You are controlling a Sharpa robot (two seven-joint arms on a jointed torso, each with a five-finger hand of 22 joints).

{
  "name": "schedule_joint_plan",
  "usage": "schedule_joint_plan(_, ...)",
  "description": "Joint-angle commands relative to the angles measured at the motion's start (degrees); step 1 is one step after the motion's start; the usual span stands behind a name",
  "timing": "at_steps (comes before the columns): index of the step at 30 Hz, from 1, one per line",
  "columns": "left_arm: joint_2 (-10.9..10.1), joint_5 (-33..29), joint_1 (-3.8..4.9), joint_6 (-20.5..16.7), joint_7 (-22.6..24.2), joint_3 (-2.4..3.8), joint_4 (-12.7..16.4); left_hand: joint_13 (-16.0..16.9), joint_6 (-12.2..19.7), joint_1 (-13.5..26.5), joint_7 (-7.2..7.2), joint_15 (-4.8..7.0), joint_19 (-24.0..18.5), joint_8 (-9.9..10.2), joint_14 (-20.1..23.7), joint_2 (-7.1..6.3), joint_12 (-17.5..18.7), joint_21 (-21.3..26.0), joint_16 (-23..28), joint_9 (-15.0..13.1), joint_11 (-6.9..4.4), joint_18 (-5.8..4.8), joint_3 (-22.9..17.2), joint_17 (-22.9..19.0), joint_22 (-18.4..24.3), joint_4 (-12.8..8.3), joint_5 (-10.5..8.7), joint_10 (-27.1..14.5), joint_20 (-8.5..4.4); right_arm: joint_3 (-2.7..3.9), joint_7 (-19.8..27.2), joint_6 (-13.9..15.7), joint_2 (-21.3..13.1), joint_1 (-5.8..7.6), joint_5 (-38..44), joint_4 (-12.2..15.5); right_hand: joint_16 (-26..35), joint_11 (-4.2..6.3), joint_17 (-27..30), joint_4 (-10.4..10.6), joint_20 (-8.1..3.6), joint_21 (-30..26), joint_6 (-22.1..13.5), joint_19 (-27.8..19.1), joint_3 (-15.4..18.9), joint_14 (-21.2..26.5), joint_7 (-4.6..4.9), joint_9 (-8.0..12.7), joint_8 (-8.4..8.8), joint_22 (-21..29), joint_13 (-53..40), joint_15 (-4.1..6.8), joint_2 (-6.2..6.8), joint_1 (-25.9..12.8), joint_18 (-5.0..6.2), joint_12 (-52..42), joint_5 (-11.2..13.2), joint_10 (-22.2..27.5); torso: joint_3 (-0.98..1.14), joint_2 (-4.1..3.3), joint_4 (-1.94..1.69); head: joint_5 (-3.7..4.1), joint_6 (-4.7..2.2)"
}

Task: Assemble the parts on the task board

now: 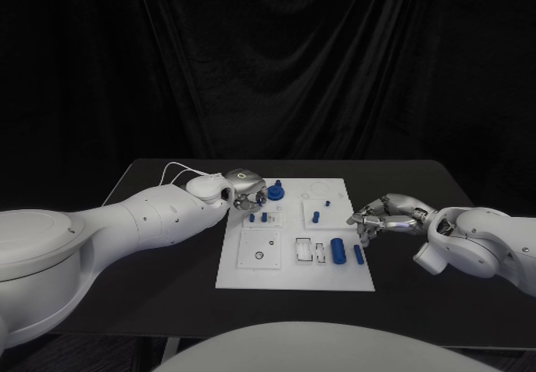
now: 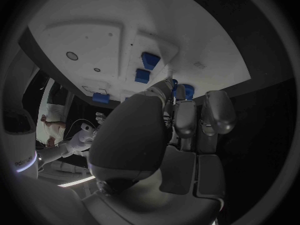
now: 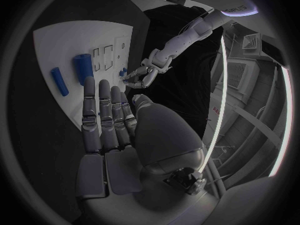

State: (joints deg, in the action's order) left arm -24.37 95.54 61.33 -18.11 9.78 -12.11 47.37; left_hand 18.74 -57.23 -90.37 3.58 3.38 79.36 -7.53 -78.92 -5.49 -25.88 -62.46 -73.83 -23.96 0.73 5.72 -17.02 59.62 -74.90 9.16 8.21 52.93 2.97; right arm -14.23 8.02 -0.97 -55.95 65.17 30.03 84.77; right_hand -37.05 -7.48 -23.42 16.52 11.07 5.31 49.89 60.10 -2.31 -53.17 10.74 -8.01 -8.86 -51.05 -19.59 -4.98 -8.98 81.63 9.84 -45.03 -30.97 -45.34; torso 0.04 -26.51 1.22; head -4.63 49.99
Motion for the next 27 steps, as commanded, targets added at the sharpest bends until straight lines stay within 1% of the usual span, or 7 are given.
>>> schedule_joint_plan(1,0.3,0.0,-0.21,1.7,0.3,0.04,-0.2,0.0,0.1,0.4,-0.08,-0.04,-0.4,-0.1,0.3,0.04,0.2,0.3,0.3,0.0,0.09,-0.06,-0.4,0.0,-7.0,0.0,-0.27,0.4,-0.08,0.04,-0.6,-0.7,-0.1,-0.12,0.1,0.1,0.2,-0.13,0.1,0.2,0.01,-0.3,0.4,-0.2,0.0,0.2,0.11,0.1,-0.09,0.1,0.1,-0.11,0.03,-0.5,0.42,0.2,0.4,0.0,0.01,0.00,-0.02,0.18,0.01)
schedule_joint_plan(10,0.8,0.0,-0.63,1.9,0.4,0.05,-0.7,0.0,0.3,0.4,-0.07,-0.07,-0.4,0.0,0.4,0.09,0.2,0.2,0.3,0.0,0.12,-0.10,-0.5,0.0,-7.1,0.0,-0.32,0.4,-0.06,0.04,-0.8,-0.7,-0.2,-0.12,0.1,0.3,0.2,-0.13,0.1,0.2,0.02,-0.3,0.4,-0.2,0.0,0.2,0.10,0.1,-0.08,0.1,0.1,-0.12,-0.01,-0.6,0.42,0.2,0.4,0.1,0.00,0.02,-0.02,0.34,0.01)
schedule_joint_plan(23,1.8,0.0,-0.81,1.0,0.3,0.05,-1.4,0.0,0.4,0.5,-0.04,-0.09,-0.4,0.0,0.4,0.12,0.3,0.2,0.3,0.0,0.16,-0.11,-0.5,0.0,-7.1,0.0,-0.33,0.5,-0.05,0.04,-1.1,-0.8,-0.2,-0.12,0.1,0.4,0.2,-0.13,0.1,0.2,0.03,-0.3,0.4,-0.2,-0.1,0.2,0.10,0.1,-0.07,0.1,0.1,-0.12,-0.07,-0.6,0.42,0.2,0.4,0.1,0.01,-0.02,-0.02,0.57,0.01)
schedule_joint_plan(27,2.2,0.0,-0.85,1.0,0.3,0.05,-1.9,0.0,0.5,0.5,-0.04,-0.10,-0.4,0.1,0.4,0.15,0.3,0.2,0.4,0.0,0.15,-0.10,-0.5,-0.1,-7.1,0.0,-0.33,0.6,-0.04,0.04,-1.2,-0.9,-0.2,-0.12,0.1,0.4,0.2,-0.13,0.1,0.2,0.03,-0.3,0.4,-0.2,-0.1,0.2,0.10,0.1,-0.07,0.1,0.1,-0.12,-0.17,-0.7,0.42,0.2,0.4,0.1,0.00,-0.03,0.00,0.50,0.01)
